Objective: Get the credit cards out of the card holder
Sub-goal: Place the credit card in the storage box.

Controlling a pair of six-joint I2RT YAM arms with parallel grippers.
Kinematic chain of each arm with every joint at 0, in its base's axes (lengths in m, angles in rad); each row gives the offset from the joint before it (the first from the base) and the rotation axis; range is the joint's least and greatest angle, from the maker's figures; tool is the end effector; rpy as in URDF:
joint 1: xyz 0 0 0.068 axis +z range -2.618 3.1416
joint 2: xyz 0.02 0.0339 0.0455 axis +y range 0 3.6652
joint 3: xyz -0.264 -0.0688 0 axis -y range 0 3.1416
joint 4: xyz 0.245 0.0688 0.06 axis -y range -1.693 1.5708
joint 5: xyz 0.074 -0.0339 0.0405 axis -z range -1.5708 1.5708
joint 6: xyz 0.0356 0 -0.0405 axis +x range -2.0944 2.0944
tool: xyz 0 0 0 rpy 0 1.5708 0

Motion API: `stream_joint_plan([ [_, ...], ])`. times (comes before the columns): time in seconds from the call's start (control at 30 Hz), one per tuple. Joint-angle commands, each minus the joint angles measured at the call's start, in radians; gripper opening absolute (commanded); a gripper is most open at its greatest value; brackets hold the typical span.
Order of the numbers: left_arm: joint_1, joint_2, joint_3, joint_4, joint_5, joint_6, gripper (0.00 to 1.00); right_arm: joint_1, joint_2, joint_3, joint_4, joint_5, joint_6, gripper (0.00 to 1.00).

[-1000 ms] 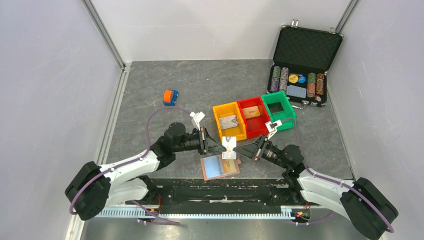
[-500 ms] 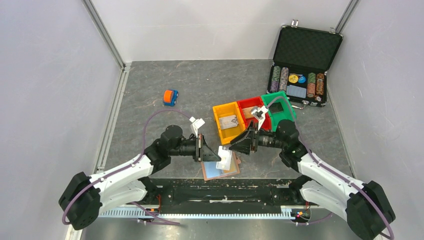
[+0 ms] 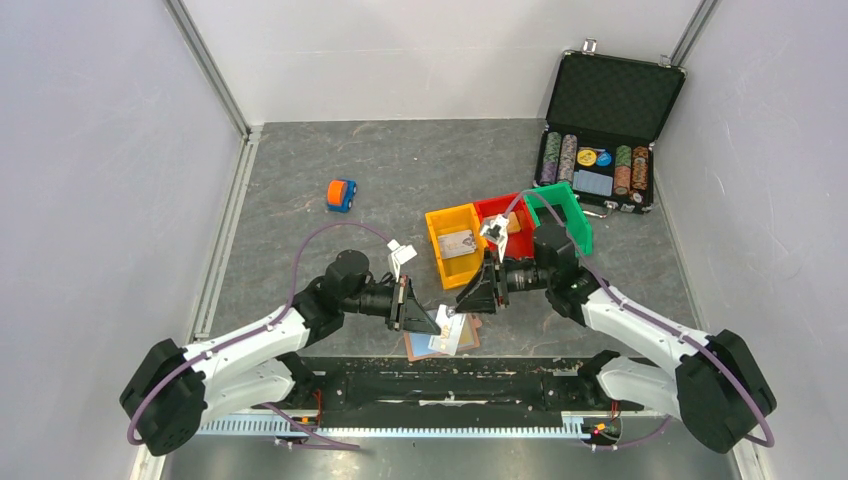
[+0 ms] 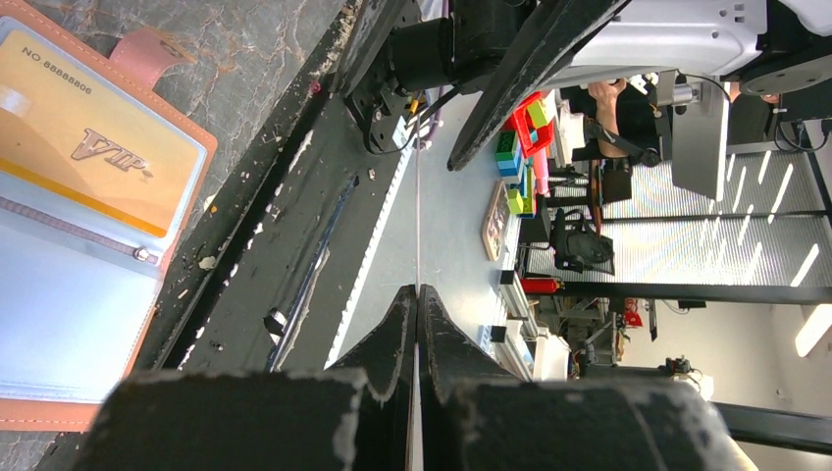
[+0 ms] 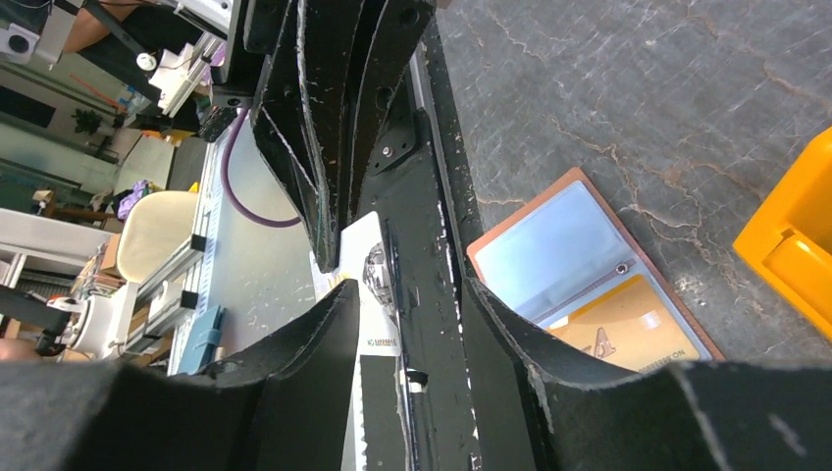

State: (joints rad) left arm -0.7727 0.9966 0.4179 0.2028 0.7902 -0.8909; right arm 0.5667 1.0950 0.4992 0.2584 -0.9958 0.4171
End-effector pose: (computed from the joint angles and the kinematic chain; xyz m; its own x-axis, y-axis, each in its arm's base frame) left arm 0.1303 -0.1624 0.2150 -0.9153 0.1281 -0.3820 0.4019 0.2260 -0.8873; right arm 0.1726 0.1453 0.2294 -0.6443 -0.1488 -0.7502 -0.7646 0.1028 0.6363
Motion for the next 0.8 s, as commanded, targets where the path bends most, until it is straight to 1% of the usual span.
stream_joint_plan([
  [0.0, -0.002, 0.003, 0.041, 0.007, 0.027, 0.047, 0.02, 0.018, 0.022, 0.038, 0.016, -0.052, -0.023, 0.45],
  [0.1, -0.002, 0.007, 0.043, 0.01, 0.027, 0.047, 0.02, 0.03, 0.028, 0.033, 0.031, -0.055, -0.016, 0.41],
  [0.27, -0.002, 0.014, 0.045, 0.011, 0.024, 0.049, 0.02, 0.036, 0.025, 0.008, 0.119, -0.082, 0.044, 0.28],
  [0.33, -0.002, 0.017, 0.048, 0.012, 0.024, 0.048, 0.02, 0.037, 0.019, -0.011, 0.165, -0.095, 0.072, 0.16],
  [0.37, -0.002, 0.02, 0.05, 0.012, 0.025, 0.049, 0.02, 0.037, 0.015, -0.019, 0.182, -0.097, 0.086, 0.07],
  [0.4, -0.002, 0.024, 0.051, 0.011, 0.023, 0.049, 0.02, 0.038, 0.011, -0.026, 0.198, -0.096, 0.097, 0.01],
  [0.57, -0.002, 0.024, 0.078, -0.027, -0.005, 0.072, 0.03, 0.038, -0.002, -0.045, 0.243, -0.073, 0.135, 0.0],
  [0.6, -0.002, 0.023, 0.087, -0.057, -0.023, 0.084, 0.11, 0.037, -0.005, -0.045, 0.24, -0.066, 0.134, 0.0],
  [0.63, -0.002, 0.02, 0.101, -0.093, -0.051, 0.1, 0.22, 0.035, -0.007, -0.045, 0.232, -0.053, 0.132, 0.0],
  [0.67, -0.002, 0.018, 0.115, -0.141, -0.075, 0.121, 0.27, 0.032, -0.01, -0.045, 0.226, -0.042, 0.131, 0.0],
  [0.7, -0.002, 0.013, 0.127, -0.177, -0.095, 0.138, 0.35, 0.032, -0.013, -0.046, 0.221, -0.03, 0.132, 0.0],
  [0.73, 0.0, 0.006, 0.139, -0.196, -0.113, 0.158, 0.44, 0.028, -0.015, -0.046, 0.215, -0.013, 0.134, 0.0],
  [0.77, 0.0, -0.003, 0.15, -0.251, -0.136, 0.18, 0.54, 0.022, -0.016, -0.045, 0.208, 0.002, 0.138, 0.0],
])
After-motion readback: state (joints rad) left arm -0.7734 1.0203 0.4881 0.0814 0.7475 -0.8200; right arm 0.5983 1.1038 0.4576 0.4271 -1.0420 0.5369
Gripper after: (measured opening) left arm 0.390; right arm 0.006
